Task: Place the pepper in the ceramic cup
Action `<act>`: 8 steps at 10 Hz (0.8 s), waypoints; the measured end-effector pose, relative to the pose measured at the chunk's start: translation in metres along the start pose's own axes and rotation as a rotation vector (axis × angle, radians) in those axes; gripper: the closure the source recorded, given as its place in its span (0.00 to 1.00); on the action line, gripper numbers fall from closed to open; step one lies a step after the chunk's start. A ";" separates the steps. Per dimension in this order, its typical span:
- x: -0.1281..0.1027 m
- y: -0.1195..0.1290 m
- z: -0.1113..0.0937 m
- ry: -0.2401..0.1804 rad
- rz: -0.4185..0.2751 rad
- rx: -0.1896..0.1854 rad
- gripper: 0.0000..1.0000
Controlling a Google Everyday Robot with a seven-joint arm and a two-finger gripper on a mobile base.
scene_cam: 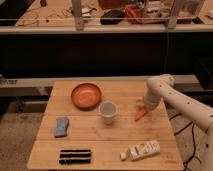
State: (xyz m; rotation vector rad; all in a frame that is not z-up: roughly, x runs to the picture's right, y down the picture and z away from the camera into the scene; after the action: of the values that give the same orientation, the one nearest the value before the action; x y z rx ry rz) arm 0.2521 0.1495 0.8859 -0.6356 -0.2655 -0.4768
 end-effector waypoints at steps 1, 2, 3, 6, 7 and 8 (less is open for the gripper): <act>0.001 0.001 0.002 -0.004 -0.001 0.001 0.34; 0.002 0.003 0.003 -0.006 0.000 0.001 0.45; 0.002 0.003 0.004 -0.009 0.000 0.001 0.55; 0.004 0.003 0.003 -0.005 0.000 0.005 0.82; 0.005 0.000 -0.005 0.003 0.000 0.011 0.92; 0.002 -0.003 -0.017 0.012 -0.007 0.010 0.96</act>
State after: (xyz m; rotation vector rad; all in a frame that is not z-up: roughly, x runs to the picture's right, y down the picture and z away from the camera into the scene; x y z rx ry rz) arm 0.2539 0.1358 0.8747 -0.6219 -0.2583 -0.4859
